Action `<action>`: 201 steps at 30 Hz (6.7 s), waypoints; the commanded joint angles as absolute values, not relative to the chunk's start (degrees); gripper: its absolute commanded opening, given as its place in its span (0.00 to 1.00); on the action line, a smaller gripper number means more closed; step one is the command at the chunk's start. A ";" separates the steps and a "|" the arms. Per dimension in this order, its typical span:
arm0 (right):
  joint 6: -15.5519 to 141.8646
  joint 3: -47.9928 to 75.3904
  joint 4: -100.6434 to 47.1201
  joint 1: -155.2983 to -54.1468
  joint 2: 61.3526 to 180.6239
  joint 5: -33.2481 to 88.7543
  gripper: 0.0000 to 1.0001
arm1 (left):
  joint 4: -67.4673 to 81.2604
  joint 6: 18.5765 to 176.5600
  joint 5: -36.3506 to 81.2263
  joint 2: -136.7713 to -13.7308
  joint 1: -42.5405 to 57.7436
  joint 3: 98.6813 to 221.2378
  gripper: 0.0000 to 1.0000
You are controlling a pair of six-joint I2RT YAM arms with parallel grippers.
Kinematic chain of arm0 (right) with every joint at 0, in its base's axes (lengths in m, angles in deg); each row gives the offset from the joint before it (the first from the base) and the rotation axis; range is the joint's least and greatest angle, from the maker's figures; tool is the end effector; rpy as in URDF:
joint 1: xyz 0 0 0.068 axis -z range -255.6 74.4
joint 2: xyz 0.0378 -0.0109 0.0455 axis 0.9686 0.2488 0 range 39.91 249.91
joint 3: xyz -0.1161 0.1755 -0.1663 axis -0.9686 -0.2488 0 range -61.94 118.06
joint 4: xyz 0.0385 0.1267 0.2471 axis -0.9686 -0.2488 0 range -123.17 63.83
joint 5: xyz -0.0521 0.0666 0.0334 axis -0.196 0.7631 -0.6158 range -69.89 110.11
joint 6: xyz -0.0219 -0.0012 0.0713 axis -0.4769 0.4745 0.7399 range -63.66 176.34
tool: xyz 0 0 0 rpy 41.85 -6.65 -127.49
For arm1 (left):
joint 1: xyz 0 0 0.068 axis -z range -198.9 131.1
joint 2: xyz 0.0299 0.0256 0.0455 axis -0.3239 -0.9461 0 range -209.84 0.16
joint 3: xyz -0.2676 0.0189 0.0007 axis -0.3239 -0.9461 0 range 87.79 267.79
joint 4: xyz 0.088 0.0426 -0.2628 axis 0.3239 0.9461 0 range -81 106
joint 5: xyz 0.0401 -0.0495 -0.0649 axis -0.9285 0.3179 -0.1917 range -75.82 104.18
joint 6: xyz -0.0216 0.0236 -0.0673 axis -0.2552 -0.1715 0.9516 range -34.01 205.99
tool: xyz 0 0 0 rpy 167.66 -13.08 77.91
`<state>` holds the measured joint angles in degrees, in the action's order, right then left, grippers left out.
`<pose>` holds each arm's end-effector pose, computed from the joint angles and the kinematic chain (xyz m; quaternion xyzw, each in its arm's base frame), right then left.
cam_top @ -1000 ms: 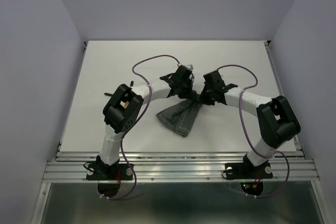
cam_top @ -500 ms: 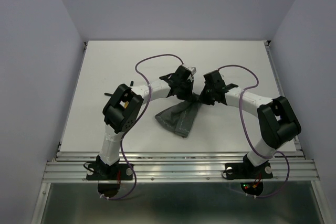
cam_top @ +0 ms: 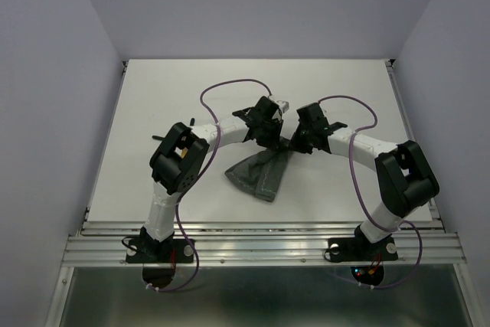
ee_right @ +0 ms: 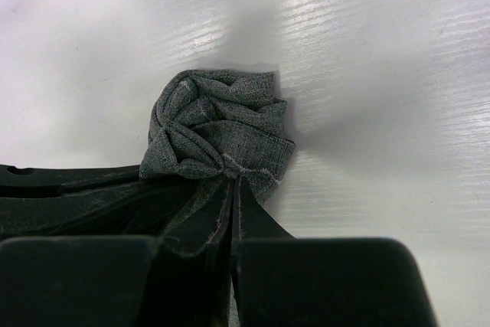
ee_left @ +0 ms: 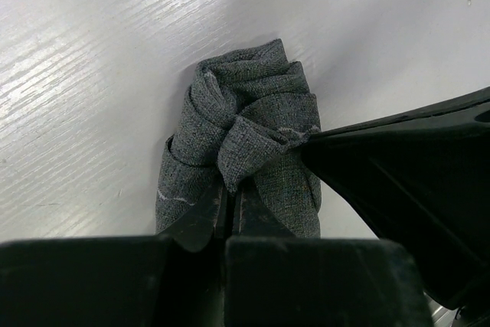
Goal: Fold the napkin into a case and place the utensils inside
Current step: Fold the 2/3-rectangle-folded napkin at the center of the board.
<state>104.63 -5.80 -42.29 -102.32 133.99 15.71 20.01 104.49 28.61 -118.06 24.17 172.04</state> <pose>0.3276 0.1596 0.1459 0.1895 0.9316 0.1587 0.2667 0.3483 -0.3468 0.1485 0.2420 0.8853 -0.2941 0.2669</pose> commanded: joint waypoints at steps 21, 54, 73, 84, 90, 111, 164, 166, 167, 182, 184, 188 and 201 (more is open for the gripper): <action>106.09 -4.80 -39.09 -102.67 133.07 15.63 0.01 | 23.59 94.60 29.73 -114.37 24.61 171.29 0.00; 107.58 -5.68 -37.33 -102.67 130.17 15.63 0.01 | 21.39 91.26 24.99 -111.91 25.05 168.39 0.00; 108.02 -5.95 -35.75 -102.67 132.10 18.79 0.01 | 18.32 96.18 22.70 -109.80 25.66 167.95 0.61; 108.02 -6.21 -35.48 -102.67 132.37 19.41 0.01 | 16.38 98.03 23.23 -109.45 25.66 166.80 0.44; 108.02 -6.12 -35.31 -102.67 132.37 19.58 0.01 | 15.51 99.08 24.02 -109.18 25.66 166.28 0.26; 108.11 -6.21 -34.87 -102.67 132.02 19.58 0.01 | 16.12 98.12 28.68 -114.01 26.10 166.72 0.00; 111.45 -12.01 -25.02 -102.67 136.58 23.72 0.01 | 18.84 95.92 32.03 -116.83 27.68 169.79 0.10; 111.62 -11.93 -25.72 -102.67 137.55 23.28 0.01 | 19.11 96.27 30.97 -116.13 27.60 169.62 0.21; 111.71 -11.84 -25.99 -102.67 137.55 23.10 0.01 | 19.28 96.27 30.62 -116.12 27.60 169.62 0.24; 111.54 -12.89 -28.63 -102.67 137.55 21.08 0.01 | 20.16 96.18 27.36 -110.42 27.68 166.01 0.57; 111.54 -12.98 -28.54 -102.67 137.38 21.17 0.01 | 20.34 96.18 27.18 -109.62 27.60 165.84 0.61; 111.71 -12.98 -28.54 -102.67 137.38 21.25 0.01 | 20.69 96.27 26.92 -108.57 27.25 165.57 0.69; 111.62 -13.07 -28.63 -102.67 137.11 21.43 0.01 | 15.42 99.70 32.45 -103.21 21.98 160.48 0.32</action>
<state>111.65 -11.92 -28.01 -102.21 137.05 22.29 18.58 98.22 29.01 -107.55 23.89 162.14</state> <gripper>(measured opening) 0.014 0.388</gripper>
